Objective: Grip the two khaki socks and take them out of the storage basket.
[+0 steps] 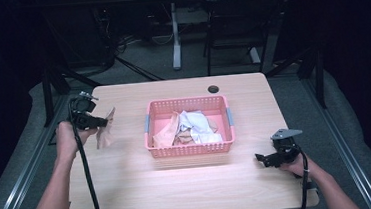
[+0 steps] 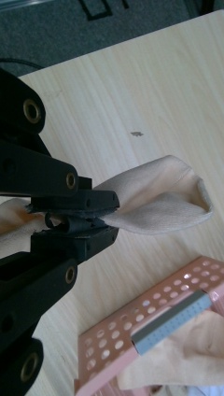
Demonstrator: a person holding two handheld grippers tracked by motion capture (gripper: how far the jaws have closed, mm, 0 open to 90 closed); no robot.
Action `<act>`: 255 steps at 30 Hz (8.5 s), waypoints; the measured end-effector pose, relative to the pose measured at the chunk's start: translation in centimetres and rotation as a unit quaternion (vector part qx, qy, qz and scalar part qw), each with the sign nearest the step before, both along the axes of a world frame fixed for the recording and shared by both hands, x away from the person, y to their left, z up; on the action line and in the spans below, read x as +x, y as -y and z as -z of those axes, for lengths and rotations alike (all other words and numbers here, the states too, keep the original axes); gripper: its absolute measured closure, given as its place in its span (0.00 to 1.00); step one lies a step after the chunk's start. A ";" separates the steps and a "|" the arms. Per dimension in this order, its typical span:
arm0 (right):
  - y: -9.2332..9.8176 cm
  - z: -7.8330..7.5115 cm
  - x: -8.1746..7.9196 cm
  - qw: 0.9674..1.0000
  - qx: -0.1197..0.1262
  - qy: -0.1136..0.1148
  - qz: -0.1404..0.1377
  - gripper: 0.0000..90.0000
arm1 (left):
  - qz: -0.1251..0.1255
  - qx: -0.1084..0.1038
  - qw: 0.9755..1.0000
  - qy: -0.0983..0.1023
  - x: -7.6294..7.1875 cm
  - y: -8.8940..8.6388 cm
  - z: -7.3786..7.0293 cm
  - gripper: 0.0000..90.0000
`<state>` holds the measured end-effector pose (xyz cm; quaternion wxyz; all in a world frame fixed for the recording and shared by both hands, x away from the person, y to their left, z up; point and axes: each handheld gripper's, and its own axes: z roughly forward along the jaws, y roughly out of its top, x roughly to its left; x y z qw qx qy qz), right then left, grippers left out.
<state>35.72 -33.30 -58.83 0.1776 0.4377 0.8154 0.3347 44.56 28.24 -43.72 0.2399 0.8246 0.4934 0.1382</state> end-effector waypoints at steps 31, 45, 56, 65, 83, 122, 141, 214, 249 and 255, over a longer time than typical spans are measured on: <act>0.0 0.0 0.0 1.000 0.000 0.000 0.000 0.00 | -0.050 -0.016 0.998 -0.035 -0.1 -0.9 5.5 0.25; 0.0 0.0 0.0 1.000 0.000 0.000 0.000 0.00 | 0.035 -0.025 0.999 0.009 0.6 6.8 0.2 0.12; 0.0 0.0 0.0 1.000 0.001 0.000 -0.001 0.00 | 0.080 -0.034 0.996 0.005 2.6 12.9 1.3 0.07; 0.0 0.0 0.0 1.000 0.001 0.002 -0.001 0.00 | 0.103 -0.026 0.994 -0.010 3.9 17.3 3.1 0.07; 0.0 0.0 0.0 1.000 0.001 0.002 -0.004 0.00 | 0.089 -0.004 0.993 -0.072 5.7 20.5 7.0 0.30; 0.1 0.0 0.0 1.000 0.001 0.002 -0.004 0.00 | 0.127 0.018 0.991 -0.032 4.2 20.3 4.2 0.97; 0.1 0.0 0.0 1.000 0.001 0.003 -0.003 0.00 | 0.142 0.008 0.990 0.006 3.3 19.1 -0.8 0.97; 0.0 0.1 -0.1 1.000 0.001 0.004 -0.002 0.00 | -0.004 -0.018 0.999 0.027 0.9 -0.1 -5.7 0.97; 0.0 0.1 -0.1 1.000 0.001 0.004 -0.002 0.00 | -0.055 -0.005 0.997 -0.063 4.2 -0.3 6.2 0.97; 0.0 0.1 -0.1 1.000 0.001 0.004 -0.002 0.00 | -0.061 -0.010 0.996 -0.065 4.9 -0.2 7.9 0.95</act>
